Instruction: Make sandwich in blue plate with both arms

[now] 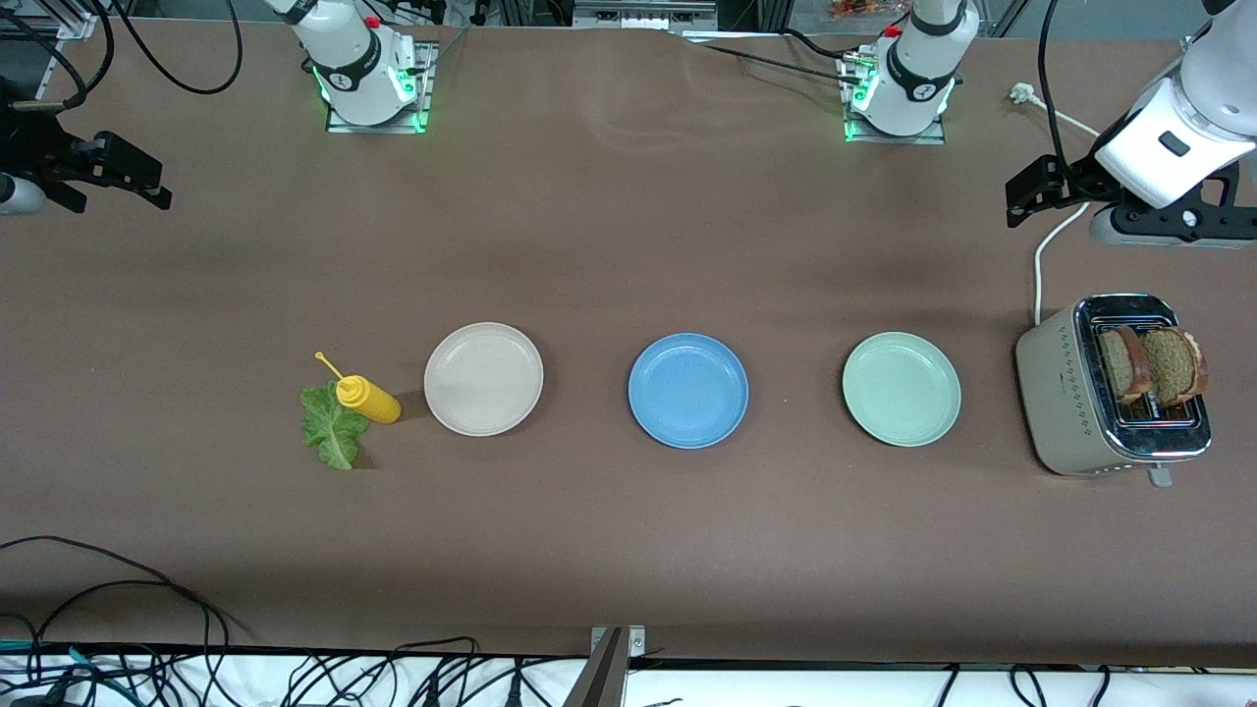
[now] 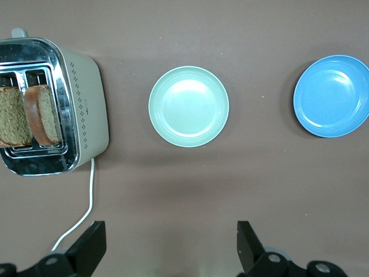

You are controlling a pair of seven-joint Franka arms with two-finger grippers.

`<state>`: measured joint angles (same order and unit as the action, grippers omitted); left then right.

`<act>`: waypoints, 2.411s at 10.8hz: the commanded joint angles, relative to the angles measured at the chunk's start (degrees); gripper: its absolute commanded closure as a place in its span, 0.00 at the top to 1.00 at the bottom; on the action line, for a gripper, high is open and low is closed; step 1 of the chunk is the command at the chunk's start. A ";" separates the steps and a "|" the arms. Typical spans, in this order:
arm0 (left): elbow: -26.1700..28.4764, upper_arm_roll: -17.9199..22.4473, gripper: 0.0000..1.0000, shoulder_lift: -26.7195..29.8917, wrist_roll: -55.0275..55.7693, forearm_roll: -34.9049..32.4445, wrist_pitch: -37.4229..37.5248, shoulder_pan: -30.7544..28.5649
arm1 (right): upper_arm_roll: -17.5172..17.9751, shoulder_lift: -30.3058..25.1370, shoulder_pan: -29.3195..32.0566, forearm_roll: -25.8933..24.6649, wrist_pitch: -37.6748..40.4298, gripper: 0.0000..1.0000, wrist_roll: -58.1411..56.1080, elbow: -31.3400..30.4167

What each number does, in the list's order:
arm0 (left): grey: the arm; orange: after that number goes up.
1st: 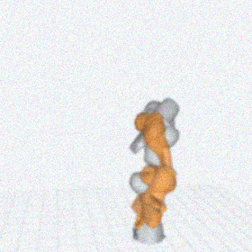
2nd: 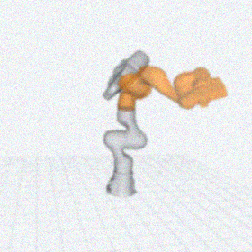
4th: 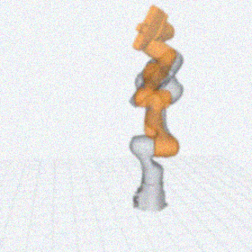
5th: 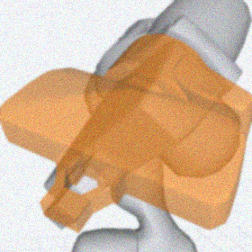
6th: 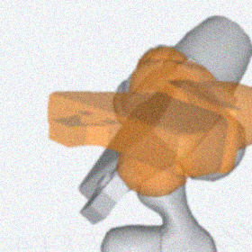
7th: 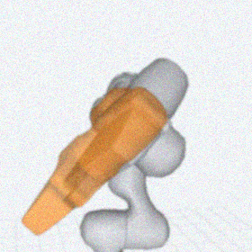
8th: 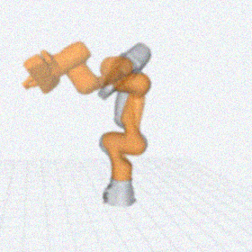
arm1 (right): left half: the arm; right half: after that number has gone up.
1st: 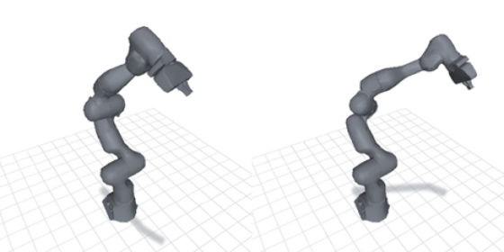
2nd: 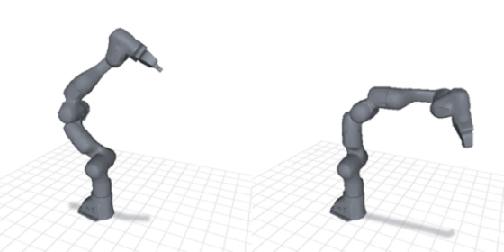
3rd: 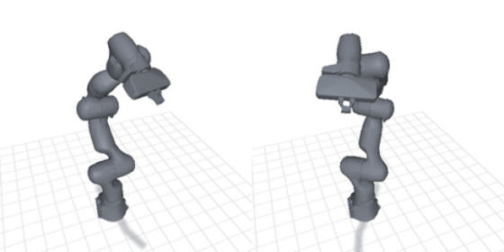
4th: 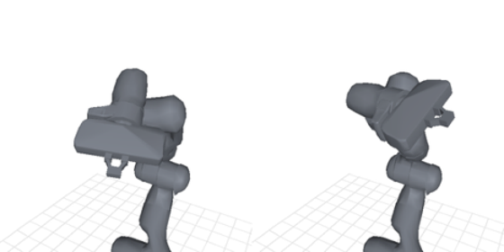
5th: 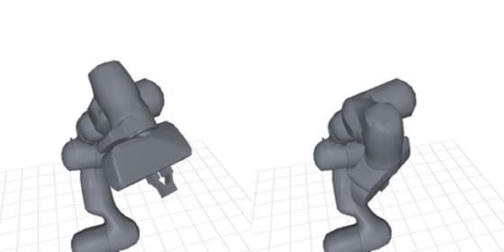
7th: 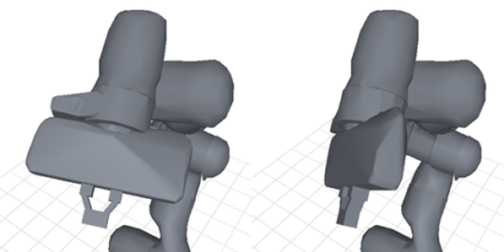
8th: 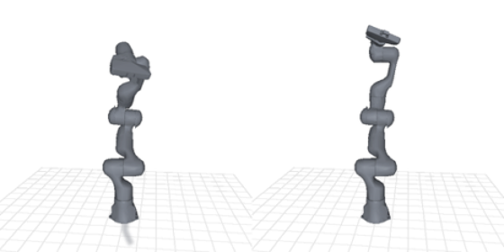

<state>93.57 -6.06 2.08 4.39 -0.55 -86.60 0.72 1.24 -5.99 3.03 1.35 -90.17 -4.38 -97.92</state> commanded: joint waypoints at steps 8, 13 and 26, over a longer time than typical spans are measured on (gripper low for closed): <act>-0.06 -0.09 1.00 0.73 -0.78 1.07 0.56 -0.36 | 0.95 1.51 0.05 -4.07 2.02 1.00 0.07 3.70; -0.23 -0.35 1.00 0.82 -0.70 0.90 0.56 -0.28 | 0.52 1.86 0.48 -4.34 2.28 1.00 -0.10 5.54; -0.23 -0.27 1.00 0.82 -0.69 0.90 0.65 -0.36 | 0.69 1.86 0.22 -6.27 1.40 1.00 0.25 5.64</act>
<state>93.48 -6.17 2.11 4.39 -0.55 -86.60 0.72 1.74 -4.86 3.18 -3.95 -89.31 -4.36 -93.92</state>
